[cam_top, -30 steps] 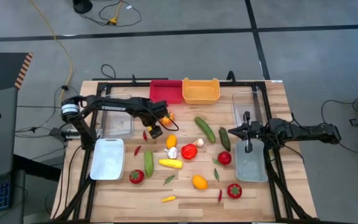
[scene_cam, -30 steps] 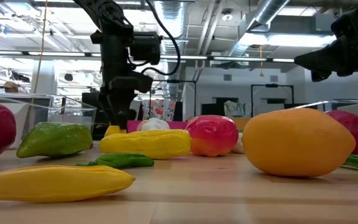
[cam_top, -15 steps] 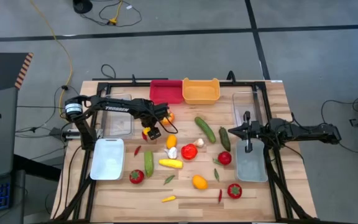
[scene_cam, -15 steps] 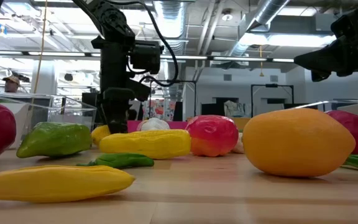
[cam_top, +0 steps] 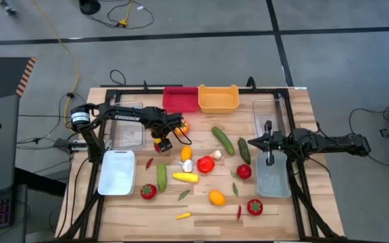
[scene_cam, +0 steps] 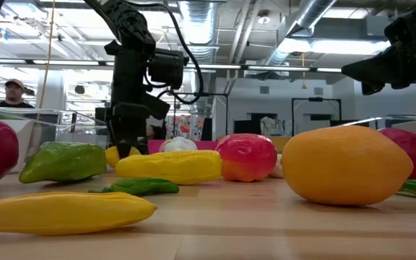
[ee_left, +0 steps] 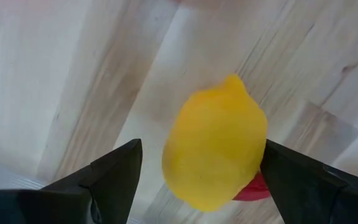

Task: Sort produce into baskets
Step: Put the yellow lemon into the left transparent bin

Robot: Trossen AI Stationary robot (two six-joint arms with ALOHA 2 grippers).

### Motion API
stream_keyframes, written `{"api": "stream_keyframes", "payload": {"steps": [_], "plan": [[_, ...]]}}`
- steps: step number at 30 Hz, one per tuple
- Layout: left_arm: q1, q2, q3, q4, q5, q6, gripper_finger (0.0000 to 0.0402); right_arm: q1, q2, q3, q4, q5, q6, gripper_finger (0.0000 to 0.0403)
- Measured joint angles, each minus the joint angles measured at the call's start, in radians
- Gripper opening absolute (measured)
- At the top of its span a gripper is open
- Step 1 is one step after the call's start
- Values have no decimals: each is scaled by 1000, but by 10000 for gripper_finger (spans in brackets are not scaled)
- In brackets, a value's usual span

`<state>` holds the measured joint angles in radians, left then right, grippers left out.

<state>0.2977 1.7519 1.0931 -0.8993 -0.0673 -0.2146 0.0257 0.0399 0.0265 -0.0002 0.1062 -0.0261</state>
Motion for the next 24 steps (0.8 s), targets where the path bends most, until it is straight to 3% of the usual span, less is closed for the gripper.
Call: {"api": "stream_keyframes", "payload": {"steps": [5,15,24], "plan": [[0,0,0,0,0,26,279,0,0,0,0,0,0,36],[0,0,0,2,0,31,165,0,0,0,0,0,0,36],[0,1,24,-12,0,26,171,0,0,0,0,0,0,36]]}}
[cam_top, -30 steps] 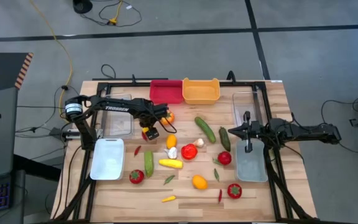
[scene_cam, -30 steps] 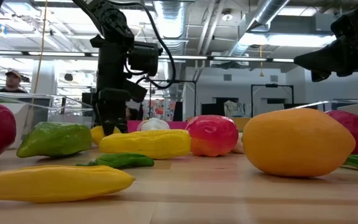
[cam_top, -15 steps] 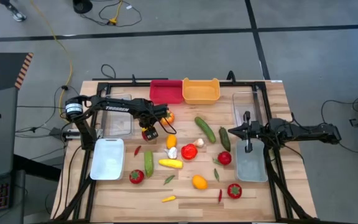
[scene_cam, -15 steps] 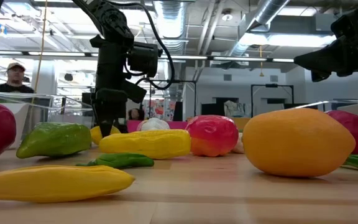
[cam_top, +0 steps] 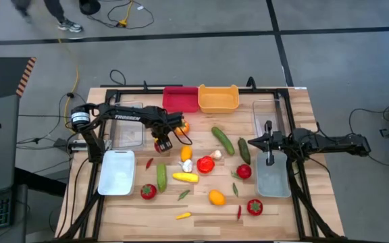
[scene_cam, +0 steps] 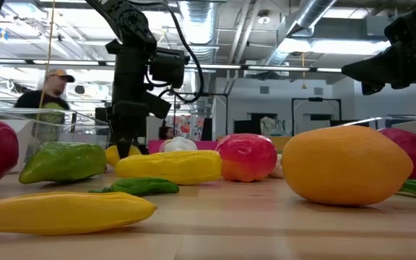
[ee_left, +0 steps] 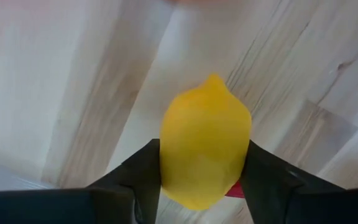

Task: Sort produce into baskets
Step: Put the yellow lemon into the left transparent bin

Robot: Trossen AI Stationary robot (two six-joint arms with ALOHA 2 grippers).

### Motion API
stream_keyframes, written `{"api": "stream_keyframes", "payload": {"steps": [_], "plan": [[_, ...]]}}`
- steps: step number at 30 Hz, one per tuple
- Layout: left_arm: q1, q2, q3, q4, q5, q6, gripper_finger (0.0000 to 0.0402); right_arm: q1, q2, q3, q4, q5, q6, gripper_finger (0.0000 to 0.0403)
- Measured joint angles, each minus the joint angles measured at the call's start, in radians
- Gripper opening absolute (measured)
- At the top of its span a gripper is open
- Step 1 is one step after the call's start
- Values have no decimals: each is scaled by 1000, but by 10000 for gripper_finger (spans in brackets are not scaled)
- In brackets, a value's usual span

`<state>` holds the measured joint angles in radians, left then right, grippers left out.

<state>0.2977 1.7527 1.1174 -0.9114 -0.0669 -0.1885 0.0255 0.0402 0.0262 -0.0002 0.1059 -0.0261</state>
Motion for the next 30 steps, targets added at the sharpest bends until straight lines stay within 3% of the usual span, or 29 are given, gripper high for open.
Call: {"api": "stream_keyframes", "payload": {"steps": [18,30], "plan": [[46,0,374,-81,-4,180,174,0,0,0,0,0,0,36],[119,-1,558,-409,-6,230,174,0,0,0,0,0,0,36]]}}
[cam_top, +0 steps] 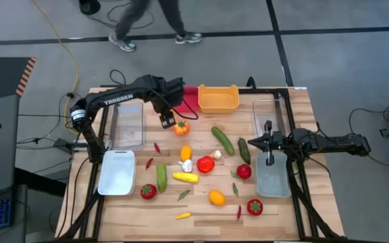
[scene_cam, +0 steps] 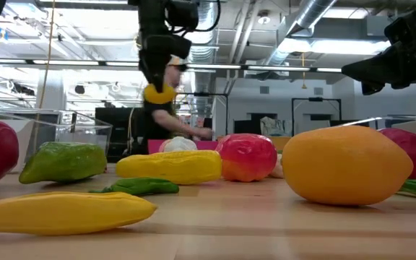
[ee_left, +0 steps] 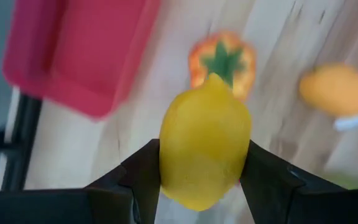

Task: Sort produce into baskets
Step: Put the yellow lemon into the left transparent bin

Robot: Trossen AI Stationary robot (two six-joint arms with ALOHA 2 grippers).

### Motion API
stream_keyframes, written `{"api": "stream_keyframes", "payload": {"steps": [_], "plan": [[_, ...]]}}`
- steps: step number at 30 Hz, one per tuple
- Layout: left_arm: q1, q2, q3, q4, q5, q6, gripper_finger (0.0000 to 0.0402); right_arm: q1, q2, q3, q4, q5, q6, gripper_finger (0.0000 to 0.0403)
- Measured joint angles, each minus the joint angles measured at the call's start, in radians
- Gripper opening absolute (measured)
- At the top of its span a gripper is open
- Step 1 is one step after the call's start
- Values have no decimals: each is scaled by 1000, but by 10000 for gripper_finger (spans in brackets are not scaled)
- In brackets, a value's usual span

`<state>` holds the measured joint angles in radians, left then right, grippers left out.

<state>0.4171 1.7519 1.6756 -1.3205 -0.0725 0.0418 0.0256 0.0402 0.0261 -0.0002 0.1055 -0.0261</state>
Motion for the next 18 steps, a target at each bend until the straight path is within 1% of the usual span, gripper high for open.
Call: {"api": "stream_keyframes", "payload": {"steps": [9,15,18], "plan": [[15,-1,3,-247,-6,-5,174,0,0,0,0,0,0,36],[16,-47,2,-252,-48,-18,174,0,0,0,0,0,0,36],[18,-77,2,-250,-78,-53,174,0,0,0,0,0,0,36]]}}
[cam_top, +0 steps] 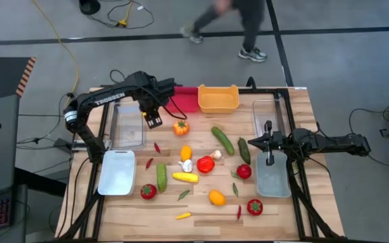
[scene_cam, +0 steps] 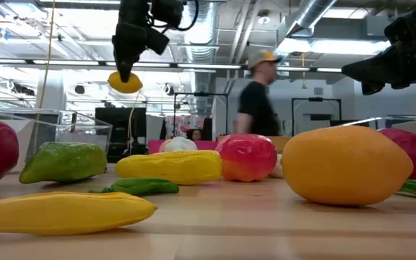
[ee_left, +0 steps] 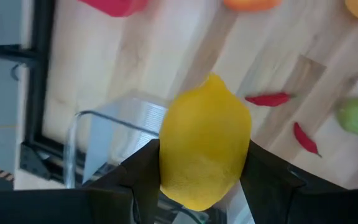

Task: Sort produce into baskets
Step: Put the yellow lemon into the left transparent bin

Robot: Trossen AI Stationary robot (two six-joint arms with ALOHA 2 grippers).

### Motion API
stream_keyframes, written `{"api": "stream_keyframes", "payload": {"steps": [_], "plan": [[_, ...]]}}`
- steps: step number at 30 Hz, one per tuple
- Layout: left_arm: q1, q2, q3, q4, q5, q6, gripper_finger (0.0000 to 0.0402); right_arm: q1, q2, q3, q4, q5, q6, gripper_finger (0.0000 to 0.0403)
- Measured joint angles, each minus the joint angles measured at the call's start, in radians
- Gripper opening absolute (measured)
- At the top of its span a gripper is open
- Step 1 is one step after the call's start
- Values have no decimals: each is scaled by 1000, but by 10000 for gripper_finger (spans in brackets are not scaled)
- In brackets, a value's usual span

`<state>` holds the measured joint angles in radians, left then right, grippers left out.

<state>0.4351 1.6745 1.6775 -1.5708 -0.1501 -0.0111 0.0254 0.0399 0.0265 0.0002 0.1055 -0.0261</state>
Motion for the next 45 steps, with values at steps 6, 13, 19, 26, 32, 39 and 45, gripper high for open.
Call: {"api": "stream_keyframes", "payload": {"steps": [6,13,19,26,32,39,45], "plan": [[11,-109,-66,-1,-23,-89,174,0,0,0,0,0,0,36],[19,-263,-277,-1,-67,-191,174,0,0,0,0,0,0,36],[20,-333,-430,0,-80,-214,174,0,0,0,1,0,0,36],[20,-317,-548,2,-95,-218,182,0,0,-1,7,0,0,38],[20,-260,-590,0,-97,-218,232,0,0,-2,20,0,0,57],[20,-215,-601,1,-97,-199,262,0,0,-2,50,0,10,86],[21,-228,-601,1,-98,-173,263,-1,0,-2,58,36,123,147]]}}
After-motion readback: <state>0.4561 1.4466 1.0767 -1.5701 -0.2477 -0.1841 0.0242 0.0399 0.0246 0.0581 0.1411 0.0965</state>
